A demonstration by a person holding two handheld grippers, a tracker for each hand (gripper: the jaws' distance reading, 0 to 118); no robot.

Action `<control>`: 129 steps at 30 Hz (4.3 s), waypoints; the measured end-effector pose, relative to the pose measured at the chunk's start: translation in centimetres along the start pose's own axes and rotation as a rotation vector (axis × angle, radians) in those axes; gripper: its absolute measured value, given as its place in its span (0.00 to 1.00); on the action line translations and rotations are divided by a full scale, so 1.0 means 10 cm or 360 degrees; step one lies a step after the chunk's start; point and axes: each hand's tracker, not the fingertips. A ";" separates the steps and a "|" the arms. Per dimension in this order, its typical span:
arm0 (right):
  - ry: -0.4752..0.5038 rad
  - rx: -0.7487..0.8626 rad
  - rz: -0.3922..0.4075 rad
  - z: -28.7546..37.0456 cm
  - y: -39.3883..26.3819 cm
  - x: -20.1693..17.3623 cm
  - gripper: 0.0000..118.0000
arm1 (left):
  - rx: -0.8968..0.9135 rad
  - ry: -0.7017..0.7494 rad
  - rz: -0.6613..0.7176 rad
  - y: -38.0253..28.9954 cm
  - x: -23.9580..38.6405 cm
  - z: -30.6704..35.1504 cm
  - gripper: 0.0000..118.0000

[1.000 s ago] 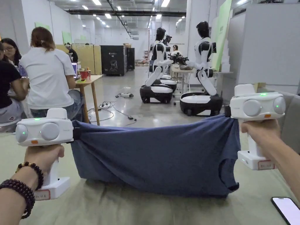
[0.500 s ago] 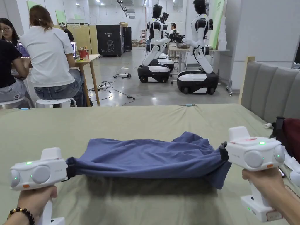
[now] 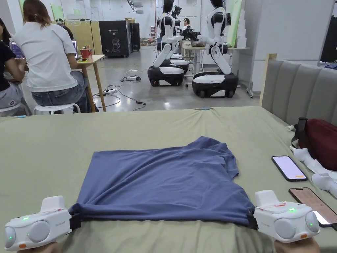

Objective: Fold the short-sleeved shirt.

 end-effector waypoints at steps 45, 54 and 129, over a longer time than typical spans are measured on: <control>0.0000 0.0150 0.0012 0.12 0.50 -0.31 0.00 | 0.0008 -0.0004 -0.0130 0.01 -0.05 -0.08 0.07; 0.0030 0.0129 -0.0105 0.20 0.39 -0.08 0.79 | 0.0016 0.0005 -0.0085 0.09 -0.05 -0.04 0.07; 0.0038 0.0056 -0.0163 -0.54 1.50 0.11 0.00 | 0.0063 0.0024 -0.0095 1.14 0.11 -0.27 0.00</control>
